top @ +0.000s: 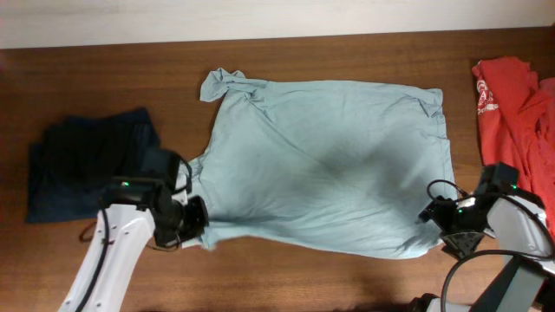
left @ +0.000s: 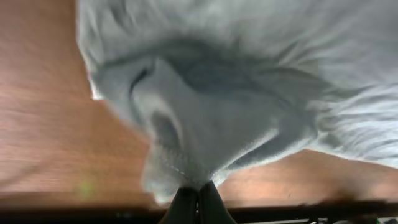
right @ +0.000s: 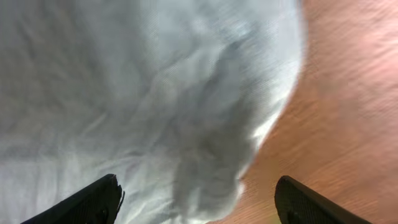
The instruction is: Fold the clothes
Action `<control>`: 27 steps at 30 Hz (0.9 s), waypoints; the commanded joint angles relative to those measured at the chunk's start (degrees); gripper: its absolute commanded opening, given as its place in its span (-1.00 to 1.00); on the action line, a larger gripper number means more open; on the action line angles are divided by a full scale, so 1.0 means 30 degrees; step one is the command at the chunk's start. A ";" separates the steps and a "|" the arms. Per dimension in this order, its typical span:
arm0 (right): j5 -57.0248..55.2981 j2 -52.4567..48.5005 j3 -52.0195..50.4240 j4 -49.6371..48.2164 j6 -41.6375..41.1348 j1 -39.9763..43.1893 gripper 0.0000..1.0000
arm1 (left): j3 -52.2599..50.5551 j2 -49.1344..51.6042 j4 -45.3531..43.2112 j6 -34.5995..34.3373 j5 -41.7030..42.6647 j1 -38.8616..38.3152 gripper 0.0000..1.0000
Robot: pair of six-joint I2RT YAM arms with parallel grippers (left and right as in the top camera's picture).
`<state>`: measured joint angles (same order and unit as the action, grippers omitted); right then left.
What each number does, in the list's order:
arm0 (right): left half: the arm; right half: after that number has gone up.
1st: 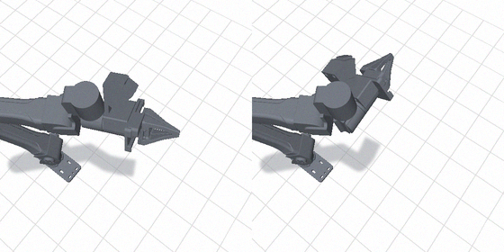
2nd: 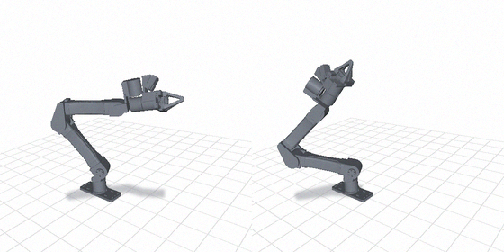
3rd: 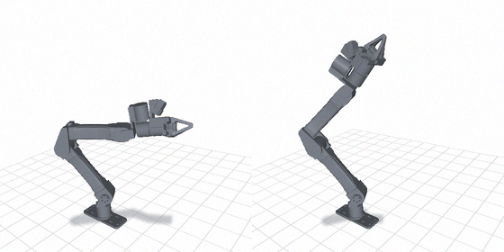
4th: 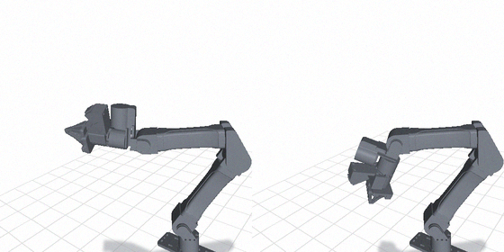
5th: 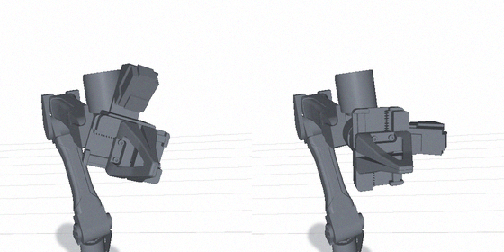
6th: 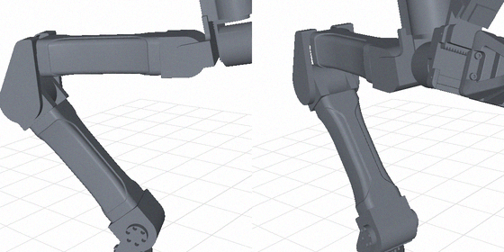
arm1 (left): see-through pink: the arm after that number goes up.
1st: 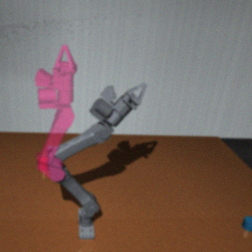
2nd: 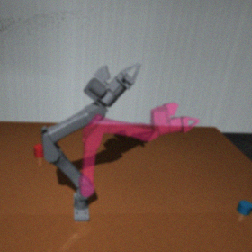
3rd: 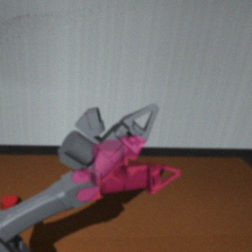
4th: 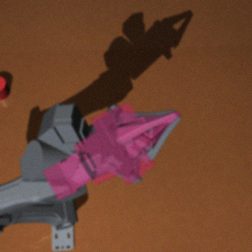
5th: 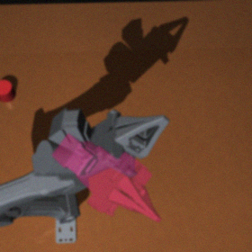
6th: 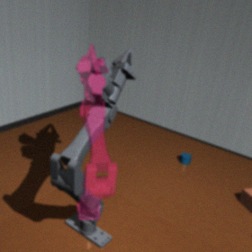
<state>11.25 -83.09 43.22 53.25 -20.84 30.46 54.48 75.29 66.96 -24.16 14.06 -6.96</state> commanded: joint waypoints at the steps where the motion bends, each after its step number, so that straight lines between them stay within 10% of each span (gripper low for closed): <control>1: 0.0189 0.0087 0.0146 0.0058 -0.0124 0.1537 0.69 | 0.1188 -0.0474 0.0364 0.0656 -0.1217 0.0000 -0.99; 16: 0.0947 0.0073 -0.1508 -0.1982 -0.0204 0.4226 0.55 | 0.1188 -0.0459 0.0262 0.0656 -0.1224 0.0000 -0.99; 27: 0.2463 0.0073 -0.3679 -0.4335 -0.0029 0.4211 -0.25 | 0.1188 -0.0459 0.0313 0.0656 -0.1355 0.0000 -0.99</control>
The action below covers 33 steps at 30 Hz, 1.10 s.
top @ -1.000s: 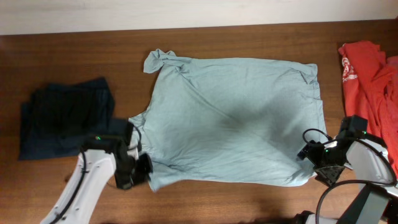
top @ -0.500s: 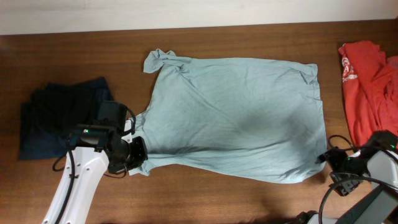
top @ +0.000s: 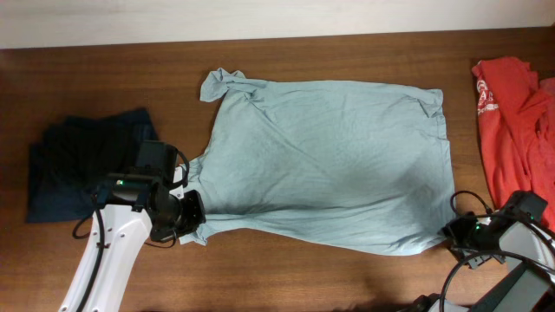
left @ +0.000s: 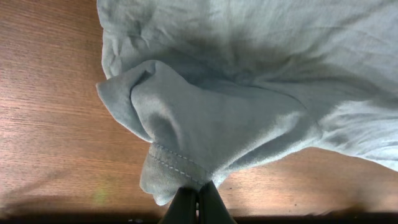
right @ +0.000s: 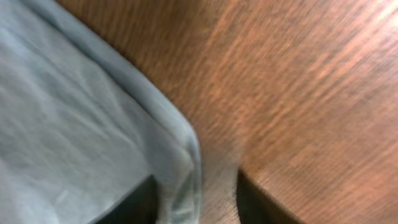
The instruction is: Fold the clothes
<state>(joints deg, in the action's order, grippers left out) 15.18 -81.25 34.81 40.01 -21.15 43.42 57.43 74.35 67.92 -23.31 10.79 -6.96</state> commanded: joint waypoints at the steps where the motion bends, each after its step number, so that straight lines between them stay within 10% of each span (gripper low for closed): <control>1: 0.1472 -0.0539 -0.0874 0.0087 0.0233 -0.0102 -0.26 | 0.0204 -0.0146 0.0007 0.0372 -0.0262 0.0000 -0.99; 9: 0.1945 -0.0532 -0.0874 0.1282 0.0495 -0.0095 0.16 | 0.0204 -0.0146 0.0175 0.0372 -0.0255 0.0000 -0.99; 13: 0.1960 -0.0532 -0.0845 0.1086 0.0852 -0.0087 -0.91 | 0.0204 -0.0146 0.0153 0.0372 -0.0262 0.0000 -0.99; 33: 0.0641 0.3818 0.3759 0.5952 0.2368 -0.0087 -0.90 | 0.0204 -0.0153 0.0117 0.0372 -0.0415 0.0000 -0.99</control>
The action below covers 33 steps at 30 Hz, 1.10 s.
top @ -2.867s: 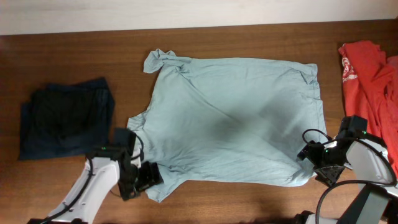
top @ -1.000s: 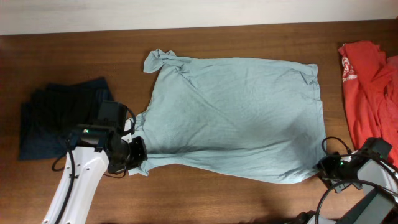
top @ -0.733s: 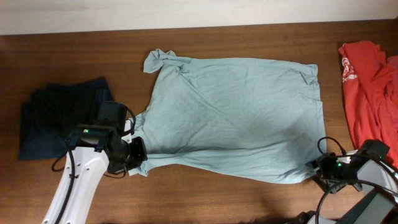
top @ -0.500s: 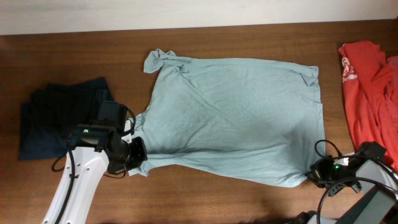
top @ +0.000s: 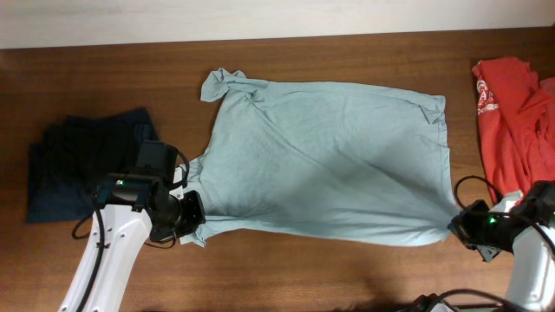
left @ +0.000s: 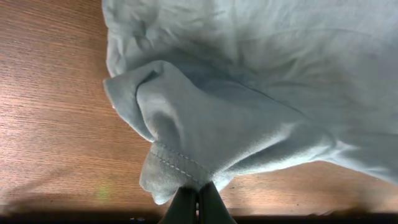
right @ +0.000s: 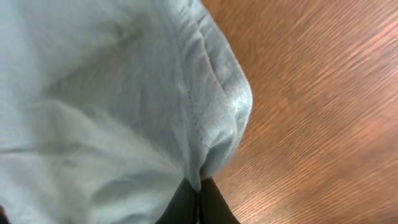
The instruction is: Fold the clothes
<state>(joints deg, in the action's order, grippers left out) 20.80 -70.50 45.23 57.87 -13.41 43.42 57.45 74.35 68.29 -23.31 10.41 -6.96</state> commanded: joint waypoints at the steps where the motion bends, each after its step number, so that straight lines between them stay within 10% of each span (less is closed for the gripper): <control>1: -0.1698 0.0226 0.0284 -0.0080 -0.0321 -0.0087 -0.87 | 0.0197 -0.0153 -0.0015 0.0372 -0.0291 0.0000 -0.99; 11: -0.3738 0.0219 0.0284 -0.0590 -0.1923 -0.0087 -0.78 | 0.0197 -0.0153 0.0044 0.0372 -0.0277 0.0000 -0.99; 14: -0.3730 0.0219 0.0262 -0.0488 -0.2084 -0.0087 0.09 | 0.0197 -0.0153 0.0044 0.0372 -0.0284 0.0000 -0.99; 16: -0.3723 0.0219 0.0175 -0.0430 -0.2208 -0.0087 0.18 | 0.0197 -0.0153 0.0044 0.0372 -0.0284 0.0000 -0.99; 33: -0.3657 -0.2339 -0.3723 -0.2193 -0.2353 -0.0087 0.13 | 0.0197 -0.0153 0.0029 0.0372 -0.0284 0.0000 -0.99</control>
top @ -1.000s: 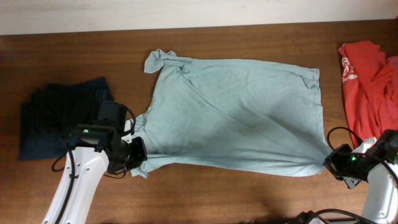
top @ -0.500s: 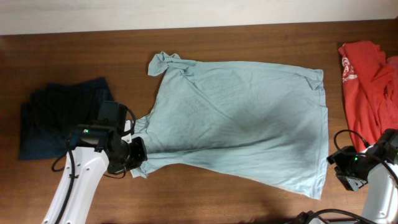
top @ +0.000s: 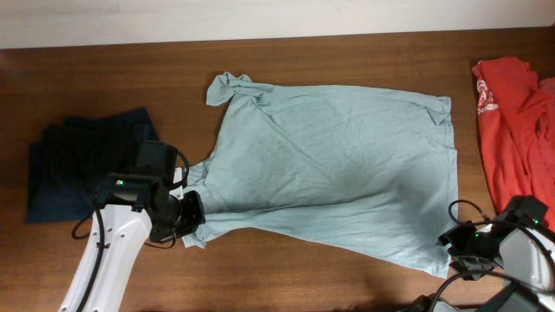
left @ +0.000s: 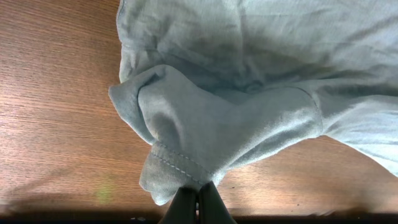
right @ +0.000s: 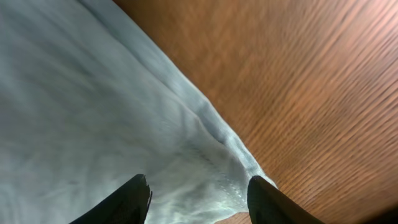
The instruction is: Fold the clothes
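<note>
A light blue shirt (top: 329, 165) lies spread across the middle of the wooden table (top: 286, 277). My left gripper (top: 189, 228) is shut on its bunched near-left corner, and the hem (left: 177, 168) is pinched just above the closed fingertips (left: 199, 198). My right gripper (top: 449, 253) is at the shirt's near-right corner. There its fingers (right: 134, 199) stand wide open over the cloth (right: 93, 112), which lies flat between them.
A dark navy pile of clothes (top: 78, 160) lies at the left, close behind my left arm. A red garment (top: 512, 113) lies along the right edge, just beyond my right arm. Bare wood (right: 298, 93) borders the shirt's corner.
My right gripper was shut on the shirt's near-right corner and is now open over it. That corner now lies nearer the front edge. The left gripper still holds its corner in the same place.
My right gripper was first open over the shirt's rumpled near-right edge, then straddled the corner hem, then was shut on that corner, drawn out to the right. It is now open with the corner laid flat. The left gripper held the near-left corner throughout.
</note>
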Action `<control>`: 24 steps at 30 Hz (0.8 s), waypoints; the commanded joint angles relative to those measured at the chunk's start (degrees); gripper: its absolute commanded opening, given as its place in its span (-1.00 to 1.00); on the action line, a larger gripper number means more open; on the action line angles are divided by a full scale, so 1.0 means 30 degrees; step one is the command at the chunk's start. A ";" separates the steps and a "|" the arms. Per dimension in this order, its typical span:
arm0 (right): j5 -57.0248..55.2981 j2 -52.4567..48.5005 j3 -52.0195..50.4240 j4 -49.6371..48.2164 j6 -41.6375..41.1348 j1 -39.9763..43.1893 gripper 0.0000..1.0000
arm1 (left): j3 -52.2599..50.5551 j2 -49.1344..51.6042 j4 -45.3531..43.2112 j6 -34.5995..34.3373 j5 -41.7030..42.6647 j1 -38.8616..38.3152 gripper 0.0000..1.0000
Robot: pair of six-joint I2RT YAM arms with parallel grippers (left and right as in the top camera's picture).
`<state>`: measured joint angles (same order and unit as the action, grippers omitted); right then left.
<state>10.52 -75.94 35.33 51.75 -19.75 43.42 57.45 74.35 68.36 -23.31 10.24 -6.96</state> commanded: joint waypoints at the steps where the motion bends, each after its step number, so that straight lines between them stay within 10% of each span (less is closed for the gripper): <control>1: -0.0233 -0.0707 -0.0568 -0.0313 -0.0240 -0.0087 0.13 | 0.0197 -0.0153 0.0007 0.0372 -0.0226 0.0000 -0.99; 12: -0.0138 -0.1435 -0.0903 -0.0372 -0.0233 -0.0087 -0.20 | 0.0197 -0.0153 -0.0102 0.0372 -0.0226 0.0000 -0.99; 18: 0.0823 -0.1435 -0.0867 0.0678 -0.0211 -0.0087 0.42 | 0.0197 -0.0153 -0.0146 0.0372 -0.0226 0.0000 -0.99; 24: 0.0780 -0.1435 -0.0896 0.0685 -0.0233 -0.0087 0.53 | 0.0197 -0.0153 -0.0189 0.0372 -0.0226 0.0000 -0.99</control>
<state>12.10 -79.79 33.39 53.71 -20.49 43.42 57.45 74.35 68.03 -23.31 10.20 -6.96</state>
